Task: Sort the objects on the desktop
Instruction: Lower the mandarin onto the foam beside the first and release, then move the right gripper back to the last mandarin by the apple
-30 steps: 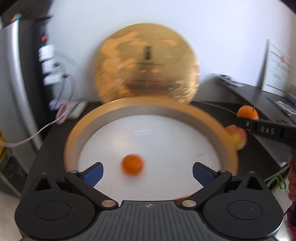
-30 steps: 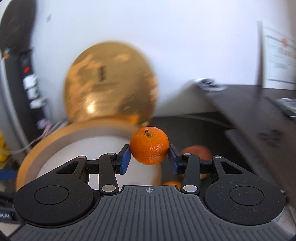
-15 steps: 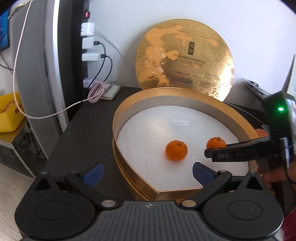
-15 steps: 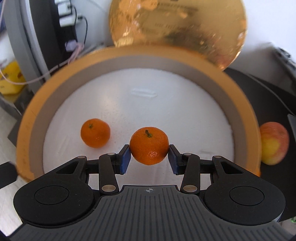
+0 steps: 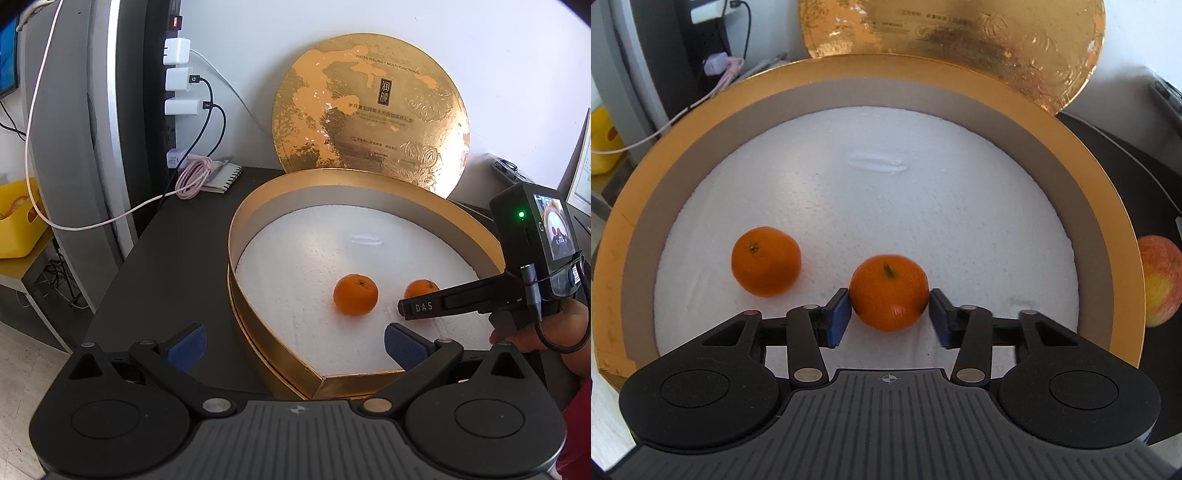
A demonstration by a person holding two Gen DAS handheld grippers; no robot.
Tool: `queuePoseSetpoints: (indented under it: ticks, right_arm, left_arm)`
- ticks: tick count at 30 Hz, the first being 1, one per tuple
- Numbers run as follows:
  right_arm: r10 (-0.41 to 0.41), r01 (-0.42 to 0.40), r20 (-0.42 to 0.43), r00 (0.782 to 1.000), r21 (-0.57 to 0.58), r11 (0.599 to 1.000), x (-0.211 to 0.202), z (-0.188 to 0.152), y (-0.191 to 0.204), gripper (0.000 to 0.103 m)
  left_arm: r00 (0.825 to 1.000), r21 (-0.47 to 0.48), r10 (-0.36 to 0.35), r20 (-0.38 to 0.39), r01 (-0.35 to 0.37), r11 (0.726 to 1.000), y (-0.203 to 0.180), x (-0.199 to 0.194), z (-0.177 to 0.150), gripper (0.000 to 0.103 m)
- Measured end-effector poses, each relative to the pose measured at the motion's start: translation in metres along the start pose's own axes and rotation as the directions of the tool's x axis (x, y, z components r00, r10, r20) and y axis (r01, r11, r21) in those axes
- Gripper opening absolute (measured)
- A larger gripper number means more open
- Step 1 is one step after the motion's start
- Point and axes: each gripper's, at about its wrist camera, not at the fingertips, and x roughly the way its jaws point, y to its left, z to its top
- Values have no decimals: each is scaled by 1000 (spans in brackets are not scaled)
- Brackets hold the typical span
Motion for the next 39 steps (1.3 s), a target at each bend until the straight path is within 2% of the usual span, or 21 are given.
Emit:
queuePoseSetpoints:
  ticks: [4,9,16,22,30,32,34,37,39]
  right_arm:
    - [13,-13,5,1000,13,1000,-4,-3,-4,59]
    - [30,-34,94,995,36,999,-39,-10,-14,62]
    - [34,-63,266,963,100,993,-104,-32,-47,64]
    - [-30,-51,349,937,221,974,-134,-70,-89,64]
    - [-158,8,347,925,396,918,-134,-120,-148,63]
    - [-176,22,329,928,423,906,-128,-127,-159,57]
    - [-171,24,308,936,429,903,-120,-132,-166,54]
    - [-125,-11,295,947,418,908,-104,-135,-169,44]
    - [-98,-31,291,952,410,912,-93,-134,-171,44]
  left_arm:
    - [1000,7,4,-1,-4,1000,-2,-1,0,102]
    - [1000,36,5,8,-5,999,-10,-5,0,102]
    - [999,111,-43,10,41,993,-39,-9,-4,102]
    - [994,187,-106,7,103,977,-72,-9,-7,102]
    - [989,272,-150,-19,149,951,-112,-1,-12,102]
    - [988,283,-153,-28,154,947,-119,2,-13,102]
    - [988,293,-153,-36,157,943,-125,6,-13,103]
    - [987,304,-151,-47,158,939,-131,11,-14,103]
    - [988,310,-147,-52,155,938,-133,13,-13,103]
